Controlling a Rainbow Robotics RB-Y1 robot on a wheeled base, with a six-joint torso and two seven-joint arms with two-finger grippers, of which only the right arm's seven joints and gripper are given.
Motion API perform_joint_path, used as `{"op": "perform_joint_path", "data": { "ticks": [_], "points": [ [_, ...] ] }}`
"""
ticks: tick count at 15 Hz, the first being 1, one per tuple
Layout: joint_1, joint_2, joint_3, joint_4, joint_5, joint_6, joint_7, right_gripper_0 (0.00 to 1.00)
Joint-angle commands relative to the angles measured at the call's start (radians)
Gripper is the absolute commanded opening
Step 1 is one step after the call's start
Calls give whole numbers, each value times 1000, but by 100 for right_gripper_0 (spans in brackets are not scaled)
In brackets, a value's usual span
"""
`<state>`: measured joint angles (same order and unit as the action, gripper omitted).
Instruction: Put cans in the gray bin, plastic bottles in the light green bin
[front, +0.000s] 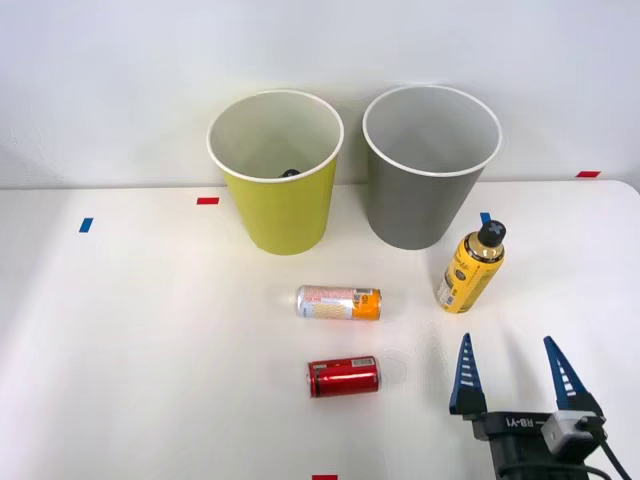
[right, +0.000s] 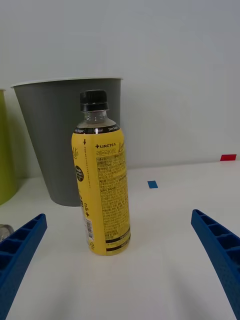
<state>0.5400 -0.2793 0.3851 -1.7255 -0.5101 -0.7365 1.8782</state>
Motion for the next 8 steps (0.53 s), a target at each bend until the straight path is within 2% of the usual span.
{"op": "perform_joint_path", "data": {
  "ticks": [1, 8],
  "points": [
    [-74, -29, 3, 3, -31, 55, 9, 100],
    [-218, -37, -23, 4, -153, 198, 52, 100]
  ]
}}
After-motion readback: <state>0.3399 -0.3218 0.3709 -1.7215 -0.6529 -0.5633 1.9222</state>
